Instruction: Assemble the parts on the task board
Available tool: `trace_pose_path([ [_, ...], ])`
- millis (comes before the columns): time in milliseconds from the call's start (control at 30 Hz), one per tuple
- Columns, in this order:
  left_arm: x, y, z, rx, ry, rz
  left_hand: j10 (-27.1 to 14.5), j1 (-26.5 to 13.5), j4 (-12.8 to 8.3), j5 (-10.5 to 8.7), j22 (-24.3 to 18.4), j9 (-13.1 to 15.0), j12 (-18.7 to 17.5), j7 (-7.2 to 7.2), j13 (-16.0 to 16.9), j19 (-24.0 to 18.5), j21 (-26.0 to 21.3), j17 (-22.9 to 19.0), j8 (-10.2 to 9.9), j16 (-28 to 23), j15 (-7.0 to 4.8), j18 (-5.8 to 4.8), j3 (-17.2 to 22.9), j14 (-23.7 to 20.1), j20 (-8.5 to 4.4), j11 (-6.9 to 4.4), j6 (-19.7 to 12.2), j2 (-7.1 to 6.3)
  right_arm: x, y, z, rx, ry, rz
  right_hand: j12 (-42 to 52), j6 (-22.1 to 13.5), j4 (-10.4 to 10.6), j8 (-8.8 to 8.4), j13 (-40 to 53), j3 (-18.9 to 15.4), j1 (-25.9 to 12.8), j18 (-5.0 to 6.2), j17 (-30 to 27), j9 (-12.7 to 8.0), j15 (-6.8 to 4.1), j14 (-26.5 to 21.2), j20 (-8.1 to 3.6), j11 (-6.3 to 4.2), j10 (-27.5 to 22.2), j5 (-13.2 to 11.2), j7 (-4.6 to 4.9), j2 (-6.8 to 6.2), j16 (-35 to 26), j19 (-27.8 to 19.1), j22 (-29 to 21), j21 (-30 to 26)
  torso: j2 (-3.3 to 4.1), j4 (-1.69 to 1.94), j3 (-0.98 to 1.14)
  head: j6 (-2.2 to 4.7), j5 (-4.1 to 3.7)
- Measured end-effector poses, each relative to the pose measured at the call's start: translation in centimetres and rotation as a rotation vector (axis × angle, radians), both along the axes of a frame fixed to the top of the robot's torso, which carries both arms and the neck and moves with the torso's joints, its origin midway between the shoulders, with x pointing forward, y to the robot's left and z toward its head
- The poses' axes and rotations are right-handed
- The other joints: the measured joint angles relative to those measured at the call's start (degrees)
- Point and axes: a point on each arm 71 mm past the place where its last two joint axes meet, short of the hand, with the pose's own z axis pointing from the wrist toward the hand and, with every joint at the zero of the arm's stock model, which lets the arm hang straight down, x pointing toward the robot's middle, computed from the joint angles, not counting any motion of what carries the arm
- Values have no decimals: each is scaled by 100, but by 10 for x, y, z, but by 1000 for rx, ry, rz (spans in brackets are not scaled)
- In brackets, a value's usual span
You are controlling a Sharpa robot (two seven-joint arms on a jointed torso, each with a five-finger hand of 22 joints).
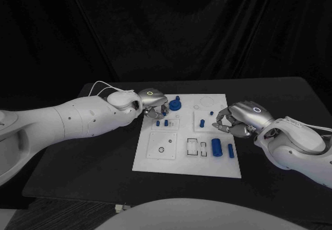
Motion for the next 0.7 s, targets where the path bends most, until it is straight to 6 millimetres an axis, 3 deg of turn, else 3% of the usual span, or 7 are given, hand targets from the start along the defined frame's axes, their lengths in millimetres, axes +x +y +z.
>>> trace_pose_path([
  [167, 0, 0, -1, 2, 4, 2, -3, 0, -44, 0, 0, -14, -63, 0, -49, -29, -89, 0, -13, 0, 0, 0, 45, 0, 28, 1, -1, 0, 0, 0, 0, -2, 2, 0, 0, 0, 0, 0, 0, 0, 0, 0, 0, 0, 0, 0, 0, 0, 0, 0, 0, 0, 0, 0, 0, 0, -2, 2, 2, 0, 1],
  [233, 0, 0, -2, 3, 6, 3, -3, -13, -44, 0, 0, -55, -134, 0, -49, -30, -96, 0, -109, 0, 0, 0, 46, 0, 29, 0, -4, 13, 0, 0, -1, -2, 3, 0, 0, 0, 0, 0, 0, 0, 0, 0, 0, 0, 0, 0, 0, 0, 0, 0, 0, 0, 0, 0, 0, 0, -3, 2, 3, 0, -3],
  [400, -1, 1, -7, 9, 20, 8, -35, -61, -43, -1, 0, -90, -223, -83, -105, -31, -132, 0, -165, 0, 0, 0, 47, 0, 29, -31, -467, 60, 0, 0, -1, -5, 7, 0, 0, 1, 0, -21, 0, 0, 0, 0, 0, 0, 0, 0, 0, 0, 0, 0, 0, 0, 0, 0, 0, 0, -5, 2, 3, 0, -1],
  [467, -2, 2, -9, 13, 24, 10, -121, -61, 10, -1, 0, -208, -348, -234, -151, -56, -133, 0, -164, 0, 2, 1, 101, 1, 56, 7, -856, 60, 0, 0, -1, -6, 8, -1, 0, 1, 0, -21, 0, 0, 0, 0, 0, 0, 0, 0, 0, 0, 0, 0, 1, 0, 0, 0, 0, 0, -5, 2, 3, 0, 3],
  [500, -2, 2, -10, 14, 27, 10, -137, -61, 10, -1, 0, -227, -378, -241, -154, -58, -199, 0, -164, 0, 2, 1, 101, 1, 57, -8, -961, 60, 0, 0, -1, -7, 9, -1, 0, 1, 0, -21, 0, 0, 0, 0, 0, 0, 0, 0, 0, 0, 0, 0, 0, 0, 0, 0, 0, 0, -5, 2, 3, 0, 7],
  [700, -1, 2, -10, 19, 32, 14, -188, -122, 11, -67, 0, -320, -380, -297, -177, -59, -199, 0, -164, -1, 21, 1, 102, 20, 58, 41, -1221, -1, 0, 0, -2, -10, 12, -1, 0, 1, 0, -22, 0, 0, 0, 0, 0, 0, 0, 0, 0, 0, 0, 0, 1, 0, 0, 0, 0, 0, -4, 1, 3, 0, 18],
])
